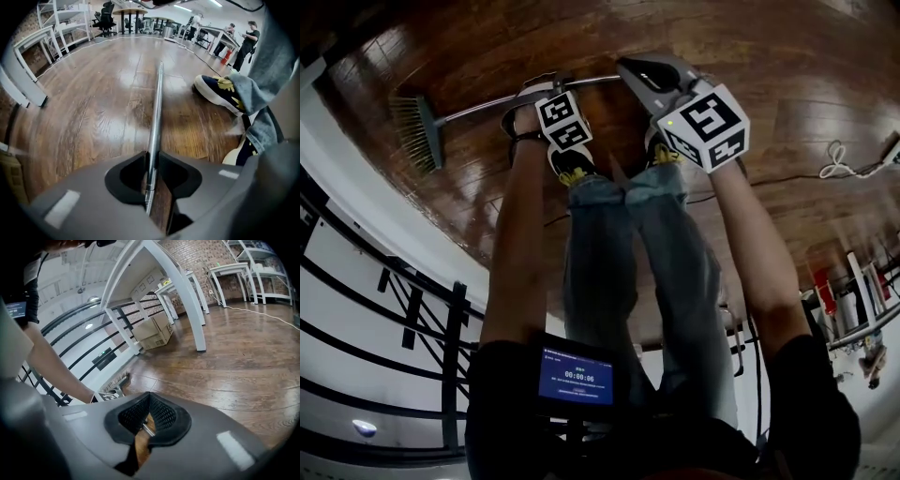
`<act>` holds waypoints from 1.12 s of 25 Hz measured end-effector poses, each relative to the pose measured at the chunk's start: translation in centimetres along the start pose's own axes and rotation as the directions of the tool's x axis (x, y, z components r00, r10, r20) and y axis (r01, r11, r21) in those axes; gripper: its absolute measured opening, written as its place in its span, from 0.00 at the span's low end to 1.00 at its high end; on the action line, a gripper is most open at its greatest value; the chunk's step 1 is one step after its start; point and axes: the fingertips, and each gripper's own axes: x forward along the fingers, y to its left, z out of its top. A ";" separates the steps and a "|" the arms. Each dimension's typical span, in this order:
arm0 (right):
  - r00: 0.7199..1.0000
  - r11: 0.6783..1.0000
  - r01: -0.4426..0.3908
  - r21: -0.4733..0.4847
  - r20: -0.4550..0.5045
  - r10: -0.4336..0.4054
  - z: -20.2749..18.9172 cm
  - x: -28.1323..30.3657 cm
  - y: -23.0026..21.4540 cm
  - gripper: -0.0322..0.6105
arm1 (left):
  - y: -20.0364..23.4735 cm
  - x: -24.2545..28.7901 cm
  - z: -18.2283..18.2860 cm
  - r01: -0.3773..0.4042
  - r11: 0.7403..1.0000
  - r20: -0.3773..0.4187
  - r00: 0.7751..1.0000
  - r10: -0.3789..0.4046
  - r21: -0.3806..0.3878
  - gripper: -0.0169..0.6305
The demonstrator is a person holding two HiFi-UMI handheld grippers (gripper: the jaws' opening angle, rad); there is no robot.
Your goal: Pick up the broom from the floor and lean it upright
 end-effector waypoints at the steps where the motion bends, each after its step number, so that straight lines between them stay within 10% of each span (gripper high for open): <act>1: 1.000 1.000 -0.008 -0.002 0.002 0.008 0.4 -0.1 0.4 0.05 | 0.2 -0.5 0.1 0.000 1.000 0.006 1.000 0.000 -0.017 0.19; 7: 0.995 1.000 -0.020 -0.005 0.100 0.021 8.3 -4.7 4.6 0.05 | 3.9 -11.7 3.3 -0.025 0.973 0.191 0.979 0.071 -0.231 0.20; 15: 0.962 0.998 -0.013 -0.063 0.270 0.030 22.3 -14.0 12.1 0.07 | 10.3 -30.5 5.3 -0.094 0.856 0.378 0.869 0.320 -0.508 0.20; 18: 0.955 0.997 0.027 -0.067 0.297 -0.006 24.9 -15.9 12.6 0.38 | 11.1 -34.7 5.1 -0.094 0.794 0.399 0.825 0.399 -0.600 0.20; 25: 0.947 0.996 0.046 -0.071 0.321 -0.020 32.4 -11.4 13.5 0.51 | 12.2 -41.6 5.2 -0.067 0.702 0.435 0.742 0.510 -0.709 0.19; 28: 0.930 0.990 0.014 -0.137 0.366 0.038 36.2 -8.8 16.2 0.21 | 12.8 -43.9 4.7 -0.062 0.671 0.445 0.702 0.555 -0.739 0.18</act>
